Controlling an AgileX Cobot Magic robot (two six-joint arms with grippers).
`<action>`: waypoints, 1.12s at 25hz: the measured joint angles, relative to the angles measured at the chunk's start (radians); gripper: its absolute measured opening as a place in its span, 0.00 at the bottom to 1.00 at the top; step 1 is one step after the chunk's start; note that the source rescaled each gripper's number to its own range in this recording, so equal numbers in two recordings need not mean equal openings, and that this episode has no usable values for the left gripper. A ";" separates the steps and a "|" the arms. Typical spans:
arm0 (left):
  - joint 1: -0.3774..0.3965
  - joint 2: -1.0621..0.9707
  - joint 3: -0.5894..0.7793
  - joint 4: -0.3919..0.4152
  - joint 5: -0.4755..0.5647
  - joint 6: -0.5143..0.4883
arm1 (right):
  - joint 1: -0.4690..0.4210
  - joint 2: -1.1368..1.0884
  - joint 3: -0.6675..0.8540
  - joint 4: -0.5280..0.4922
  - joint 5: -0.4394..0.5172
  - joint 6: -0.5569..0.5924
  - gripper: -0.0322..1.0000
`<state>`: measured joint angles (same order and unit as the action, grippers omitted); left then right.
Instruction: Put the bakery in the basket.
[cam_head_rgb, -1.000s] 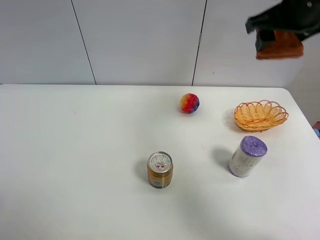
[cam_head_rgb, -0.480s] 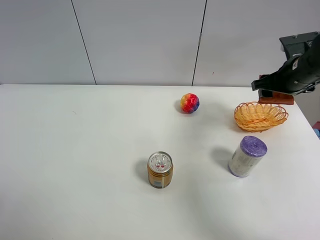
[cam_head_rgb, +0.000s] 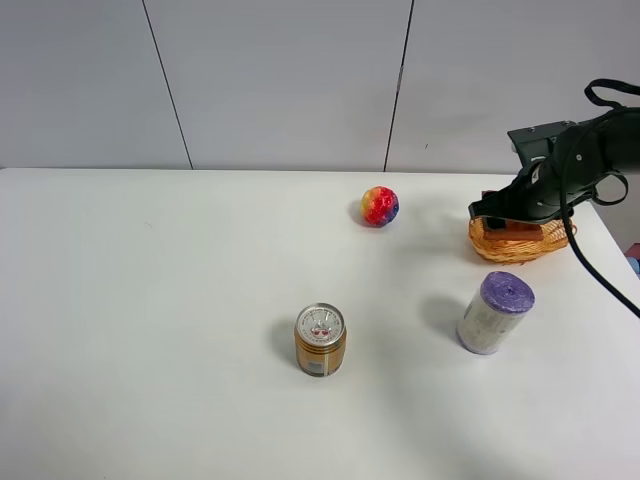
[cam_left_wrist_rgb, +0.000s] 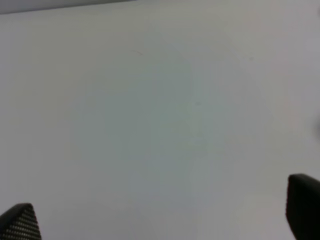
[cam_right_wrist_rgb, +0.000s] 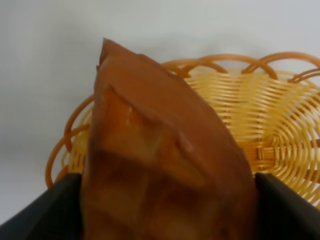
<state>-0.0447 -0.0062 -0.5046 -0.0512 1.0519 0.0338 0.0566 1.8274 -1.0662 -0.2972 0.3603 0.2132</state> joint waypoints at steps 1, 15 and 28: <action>0.000 0.000 0.000 0.000 0.000 0.000 | 0.000 0.000 0.000 -0.003 -0.004 -0.012 0.03; 0.000 0.000 0.000 0.000 0.000 0.000 | 0.000 -0.210 0.051 0.027 0.030 -0.056 0.48; 0.000 0.000 0.000 0.000 0.000 0.000 | 0.000 -1.218 0.507 0.283 0.114 -0.056 0.48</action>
<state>-0.0447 -0.0062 -0.5046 -0.0512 1.0519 0.0338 0.0566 0.6093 -0.5595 -0.0146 0.4738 0.1570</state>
